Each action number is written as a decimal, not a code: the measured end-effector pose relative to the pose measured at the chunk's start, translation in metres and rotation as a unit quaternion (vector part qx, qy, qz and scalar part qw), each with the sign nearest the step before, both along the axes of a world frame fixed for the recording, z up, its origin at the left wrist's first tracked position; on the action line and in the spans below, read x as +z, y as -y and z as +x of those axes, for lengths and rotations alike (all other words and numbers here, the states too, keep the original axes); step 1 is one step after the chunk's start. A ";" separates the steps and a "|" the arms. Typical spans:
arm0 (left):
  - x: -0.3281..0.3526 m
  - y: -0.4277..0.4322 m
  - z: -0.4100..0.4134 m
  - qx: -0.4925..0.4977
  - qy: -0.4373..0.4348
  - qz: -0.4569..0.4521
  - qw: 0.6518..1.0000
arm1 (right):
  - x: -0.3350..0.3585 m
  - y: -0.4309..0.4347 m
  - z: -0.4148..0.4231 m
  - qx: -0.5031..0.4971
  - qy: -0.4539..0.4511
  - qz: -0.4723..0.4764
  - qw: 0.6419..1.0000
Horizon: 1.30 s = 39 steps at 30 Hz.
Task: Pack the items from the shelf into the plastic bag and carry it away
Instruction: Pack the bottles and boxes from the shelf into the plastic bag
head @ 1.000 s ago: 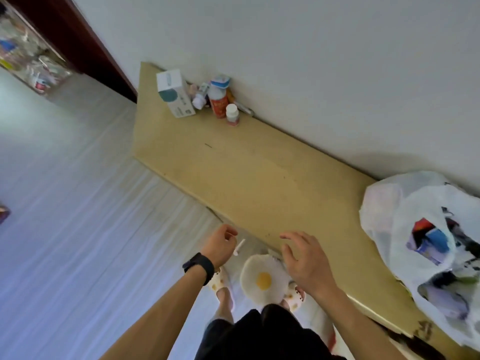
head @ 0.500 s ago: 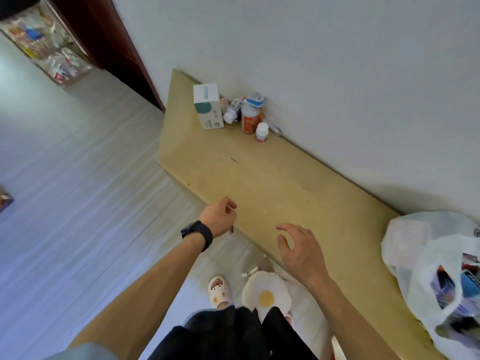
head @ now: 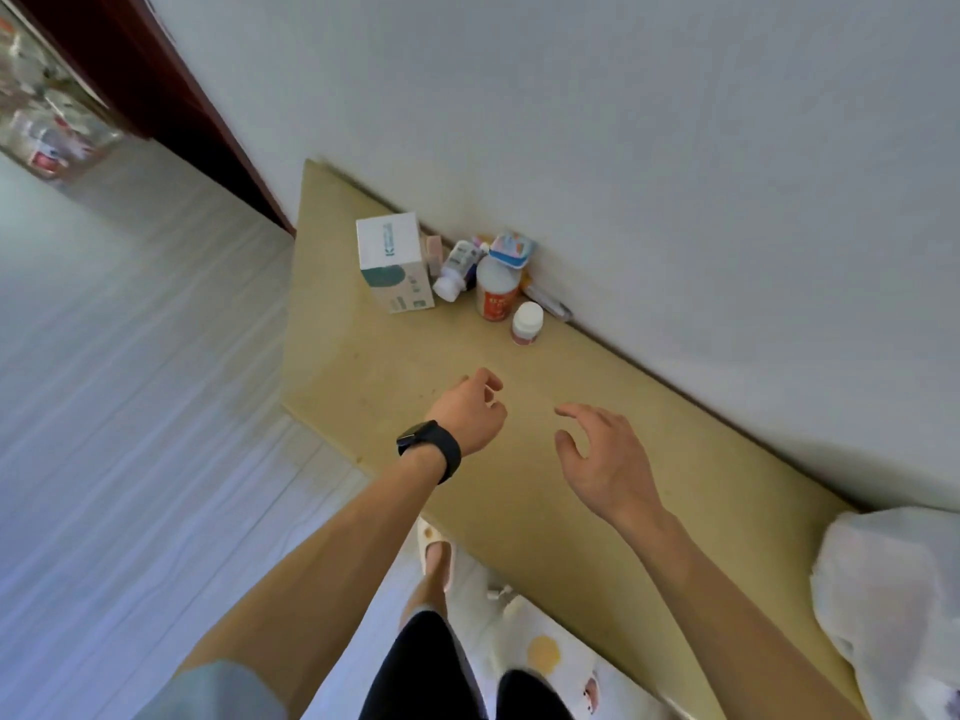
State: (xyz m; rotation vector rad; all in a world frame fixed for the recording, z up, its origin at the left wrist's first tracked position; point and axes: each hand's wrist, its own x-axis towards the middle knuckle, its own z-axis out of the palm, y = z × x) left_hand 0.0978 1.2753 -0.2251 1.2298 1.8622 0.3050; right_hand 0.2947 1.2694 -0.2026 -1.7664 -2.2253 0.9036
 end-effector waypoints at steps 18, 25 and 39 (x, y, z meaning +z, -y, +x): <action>-0.023 -0.167 -0.035 -0.045 -0.100 0.050 0.993 | -0.073 -0.116 -0.077 -0.056 0.096 -0.104 0.988; -0.013 -0.097 -0.031 -0.021 -0.132 0.034 0.990 | -0.041 -0.038 0.000 -0.224 -0.042 -0.179 0.957; 0.077 0.105 0.232 -0.036 0.095 0.050 0.994 | 0.106 0.195 0.271 -0.415 -0.323 -0.131 0.840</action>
